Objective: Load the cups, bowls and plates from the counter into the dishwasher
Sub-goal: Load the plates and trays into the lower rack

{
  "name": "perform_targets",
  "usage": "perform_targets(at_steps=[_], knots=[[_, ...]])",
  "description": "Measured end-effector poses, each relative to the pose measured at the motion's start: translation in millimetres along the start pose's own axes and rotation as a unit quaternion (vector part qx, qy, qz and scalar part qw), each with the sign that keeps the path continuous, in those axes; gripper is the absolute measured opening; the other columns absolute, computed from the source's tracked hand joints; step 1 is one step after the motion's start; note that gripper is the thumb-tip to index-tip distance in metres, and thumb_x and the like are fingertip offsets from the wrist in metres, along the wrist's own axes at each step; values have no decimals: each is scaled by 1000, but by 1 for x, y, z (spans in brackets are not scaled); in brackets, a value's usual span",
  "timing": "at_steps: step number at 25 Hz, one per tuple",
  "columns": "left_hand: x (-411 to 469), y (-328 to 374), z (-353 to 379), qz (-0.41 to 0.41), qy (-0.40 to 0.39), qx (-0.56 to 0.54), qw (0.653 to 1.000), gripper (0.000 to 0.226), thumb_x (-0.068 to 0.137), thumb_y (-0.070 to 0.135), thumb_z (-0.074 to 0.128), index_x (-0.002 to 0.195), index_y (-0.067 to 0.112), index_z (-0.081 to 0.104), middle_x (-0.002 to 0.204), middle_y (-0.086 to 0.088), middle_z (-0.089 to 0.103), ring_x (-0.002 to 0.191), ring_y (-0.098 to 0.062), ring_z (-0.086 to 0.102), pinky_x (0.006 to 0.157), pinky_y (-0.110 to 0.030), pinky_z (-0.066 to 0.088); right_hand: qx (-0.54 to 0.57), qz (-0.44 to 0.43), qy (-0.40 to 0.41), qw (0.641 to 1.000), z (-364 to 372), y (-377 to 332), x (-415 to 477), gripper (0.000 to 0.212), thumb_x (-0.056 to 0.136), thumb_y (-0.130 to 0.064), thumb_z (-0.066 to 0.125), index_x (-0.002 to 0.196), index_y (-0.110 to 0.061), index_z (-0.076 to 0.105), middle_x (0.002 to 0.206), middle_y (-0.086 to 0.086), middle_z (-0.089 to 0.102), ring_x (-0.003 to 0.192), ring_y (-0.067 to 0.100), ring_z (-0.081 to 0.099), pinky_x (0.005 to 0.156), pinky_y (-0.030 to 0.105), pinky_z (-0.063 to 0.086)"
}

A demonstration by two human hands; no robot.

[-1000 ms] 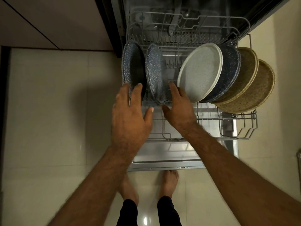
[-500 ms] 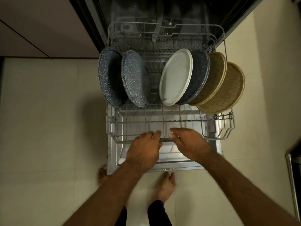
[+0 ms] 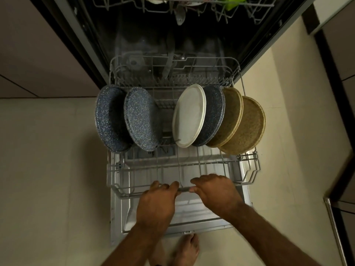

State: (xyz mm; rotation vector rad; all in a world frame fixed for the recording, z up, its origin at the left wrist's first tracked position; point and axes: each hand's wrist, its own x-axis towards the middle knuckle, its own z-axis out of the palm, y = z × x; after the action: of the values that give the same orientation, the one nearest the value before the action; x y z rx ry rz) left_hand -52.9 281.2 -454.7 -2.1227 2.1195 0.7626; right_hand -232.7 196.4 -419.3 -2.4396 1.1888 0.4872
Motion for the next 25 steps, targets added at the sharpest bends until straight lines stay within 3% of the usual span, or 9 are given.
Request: perform_targets(at_steps=[3,5,9,13,19,22,25], knots=[[27,-11,-17,4,13,-8,1000,27,103,38,43,116,31,66,82,6,72,83,-19,63,54,-31,42,-49,50,35,997,0,2,20,19,89,-43,70,100,-29,75,77,-6,72,64,17,68,57,31,55],[47,-18,-30,3,19,-11,1000,31,107,40,37,129,32,57,99,5,72,96,-19,62,65,-31,43,-53,83,75,992,-4,2,39,18,81,-37,82,93,-26,78,72,-4,72,60,18,68,53,31,55],[87,-26,-50,9,47,2,999,27,109,38,35,128,31,54,98,5,69,89,-17,58,64,-30,38,33,135,159,977,-14,8,73,25,94,-41,66,101,-19,76,85,0,74,78,22,69,60,35,59],[117,-35,-68,13,58,30,998,26,107,36,36,126,32,54,99,3,69,88,-20,63,64,-30,37,93,151,183,967,-27,12,104,32,99,-43,57,111,-18,73,101,3,74,97,23,66,77,36,58],[168,-49,-81,11,94,87,992,20,106,34,43,122,30,56,96,1,71,80,-25,64,58,-31,41,98,139,199,965,-42,30,149,39,104,-43,45,115,-14,70,107,8,71,106,27,59,82,37,51],[195,-54,-91,13,125,97,987,23,107,37,43,120,27,59,93,-1,69,69,-19,49,52,-28,30,139,133,214,958,-49,42,176,37,104,-43,46,111,-14,69,106,8,69,104,28,56,86,39,49],[216,-59,-104,18,135,104,985,21,106,34,46,118,23,59,88,0,63,68,-18,46,55,-29,31,160,129,216,955,-58,54,205,36,103,-44,46,108,-18,70,103,5,68,105,25,56,90,39,48]])
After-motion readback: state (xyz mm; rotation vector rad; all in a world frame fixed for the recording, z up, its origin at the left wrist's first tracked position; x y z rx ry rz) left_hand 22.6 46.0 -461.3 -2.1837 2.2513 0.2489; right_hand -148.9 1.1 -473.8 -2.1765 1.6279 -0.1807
